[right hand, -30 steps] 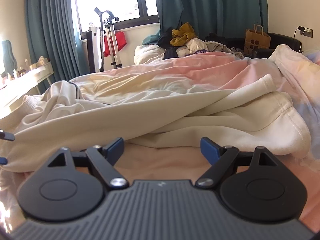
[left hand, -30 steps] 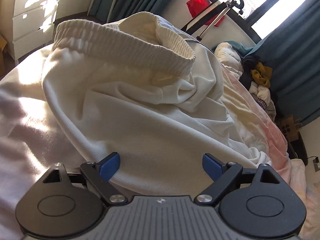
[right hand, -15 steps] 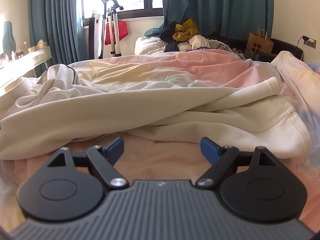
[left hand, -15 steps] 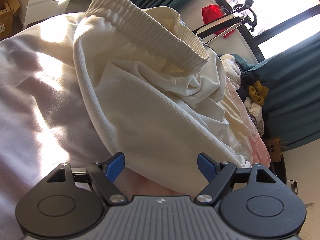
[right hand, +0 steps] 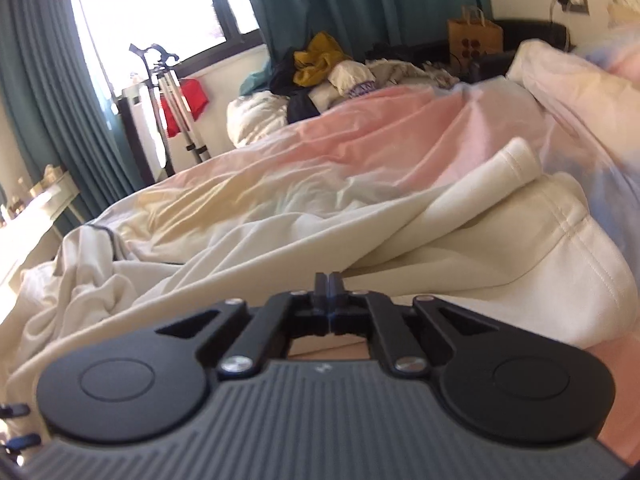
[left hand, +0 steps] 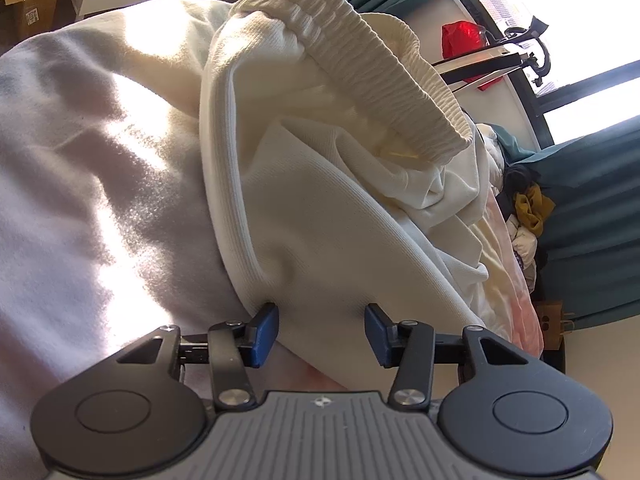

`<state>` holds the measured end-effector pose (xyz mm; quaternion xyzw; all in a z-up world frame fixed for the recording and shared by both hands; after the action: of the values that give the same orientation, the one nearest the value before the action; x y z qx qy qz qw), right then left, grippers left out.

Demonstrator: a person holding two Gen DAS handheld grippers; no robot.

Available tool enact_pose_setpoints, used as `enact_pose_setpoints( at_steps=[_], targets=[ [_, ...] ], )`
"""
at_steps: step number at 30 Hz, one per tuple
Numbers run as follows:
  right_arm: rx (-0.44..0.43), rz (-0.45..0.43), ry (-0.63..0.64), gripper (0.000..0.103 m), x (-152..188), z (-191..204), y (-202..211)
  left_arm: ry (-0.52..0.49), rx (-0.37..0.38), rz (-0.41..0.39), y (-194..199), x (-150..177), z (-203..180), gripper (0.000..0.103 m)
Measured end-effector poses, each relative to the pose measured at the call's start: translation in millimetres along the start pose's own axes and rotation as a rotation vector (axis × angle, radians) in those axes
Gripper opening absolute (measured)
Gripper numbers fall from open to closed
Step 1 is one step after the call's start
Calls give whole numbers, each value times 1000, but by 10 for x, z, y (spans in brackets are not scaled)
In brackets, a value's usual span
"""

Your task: Fold clothes

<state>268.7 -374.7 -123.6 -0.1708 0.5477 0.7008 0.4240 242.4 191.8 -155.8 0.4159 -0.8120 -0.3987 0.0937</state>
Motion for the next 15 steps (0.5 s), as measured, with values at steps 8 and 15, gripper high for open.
enact_pose_setpoints(
  at_steps=[8,15],
  targets=[
    [-71,98,-383,6,-306,-538,-600,64,93,3,-40,-100,34,62],
    [-144,159,-565,8,-391,-588,-751,11,207,-60,98,-173,-113,73]
  ],
)
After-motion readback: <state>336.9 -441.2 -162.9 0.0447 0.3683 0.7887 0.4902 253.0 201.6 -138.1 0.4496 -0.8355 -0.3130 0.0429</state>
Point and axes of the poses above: each gripper's, at about its wrist camera, not at the fingertips, and y roughly against the way its jaws point, z to its left, x to its underside, the point moved 5 cm from there along -y, roughly the way its jaws point, and after that the axes turned 6 degrees about z, right-handed, at the moved point
